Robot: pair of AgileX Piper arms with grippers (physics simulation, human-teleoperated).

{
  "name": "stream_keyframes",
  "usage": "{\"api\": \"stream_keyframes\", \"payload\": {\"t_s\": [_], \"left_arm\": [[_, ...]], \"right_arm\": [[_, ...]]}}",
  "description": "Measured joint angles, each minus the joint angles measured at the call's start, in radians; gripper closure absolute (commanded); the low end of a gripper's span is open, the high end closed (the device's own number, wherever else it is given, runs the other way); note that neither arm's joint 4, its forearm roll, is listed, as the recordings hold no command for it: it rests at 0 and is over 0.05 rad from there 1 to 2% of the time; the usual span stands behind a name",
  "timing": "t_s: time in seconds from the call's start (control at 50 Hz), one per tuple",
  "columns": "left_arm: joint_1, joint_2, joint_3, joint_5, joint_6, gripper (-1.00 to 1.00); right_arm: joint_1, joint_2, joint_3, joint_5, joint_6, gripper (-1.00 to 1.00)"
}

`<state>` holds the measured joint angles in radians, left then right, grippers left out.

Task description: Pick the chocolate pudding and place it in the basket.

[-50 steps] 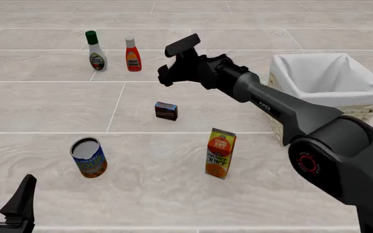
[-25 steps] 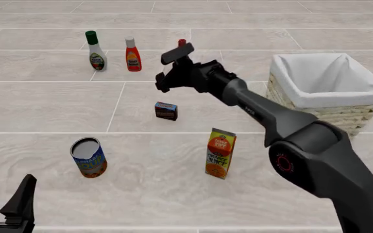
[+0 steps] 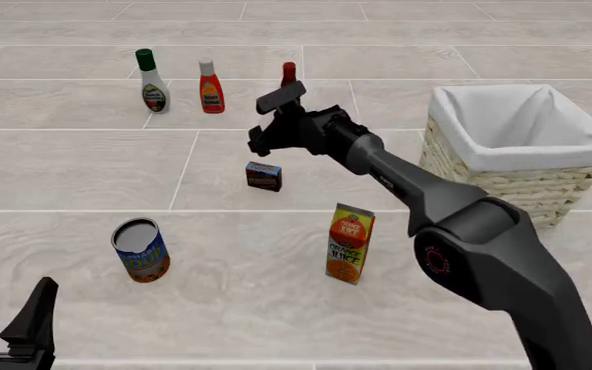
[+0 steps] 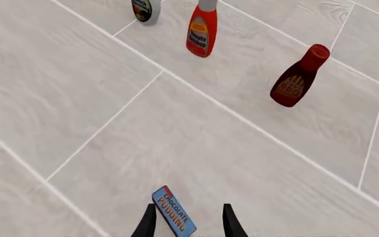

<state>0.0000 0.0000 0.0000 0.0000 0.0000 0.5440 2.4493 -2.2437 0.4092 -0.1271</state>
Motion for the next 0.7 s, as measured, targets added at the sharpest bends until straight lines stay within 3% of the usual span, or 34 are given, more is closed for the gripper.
{"api": "stream_keyframes", "payload": {"t_s": [0.7], "left_arm": [[0.000,0.000,0.000,0.000,0.000,-1.00]], "right_arm": [[-0.008,0.091,-0.061,0.031,0.008,-1.00]]}}
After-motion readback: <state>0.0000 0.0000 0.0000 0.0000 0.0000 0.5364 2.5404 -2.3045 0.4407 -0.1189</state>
